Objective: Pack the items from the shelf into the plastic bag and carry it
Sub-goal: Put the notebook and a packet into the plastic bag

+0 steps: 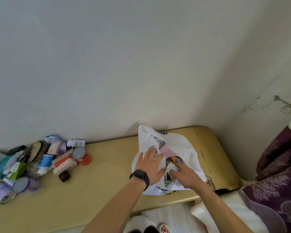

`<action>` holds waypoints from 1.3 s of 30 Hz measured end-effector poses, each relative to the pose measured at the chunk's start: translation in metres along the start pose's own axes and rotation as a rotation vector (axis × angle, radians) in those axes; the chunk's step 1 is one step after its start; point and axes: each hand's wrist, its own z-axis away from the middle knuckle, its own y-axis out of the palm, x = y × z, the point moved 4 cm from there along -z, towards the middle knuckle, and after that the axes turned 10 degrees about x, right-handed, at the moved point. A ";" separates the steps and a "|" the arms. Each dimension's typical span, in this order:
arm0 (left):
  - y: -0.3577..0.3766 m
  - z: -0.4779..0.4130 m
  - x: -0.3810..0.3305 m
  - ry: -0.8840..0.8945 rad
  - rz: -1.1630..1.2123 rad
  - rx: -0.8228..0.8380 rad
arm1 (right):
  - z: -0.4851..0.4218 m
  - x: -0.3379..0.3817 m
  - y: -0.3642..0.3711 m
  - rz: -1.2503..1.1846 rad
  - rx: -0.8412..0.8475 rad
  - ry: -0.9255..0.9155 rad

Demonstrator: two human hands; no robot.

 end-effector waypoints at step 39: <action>0.044 0.132 0.306 -0.798 0.596 -0.066 | -0.062 0.148 0.183 0.605 0.148 -0.470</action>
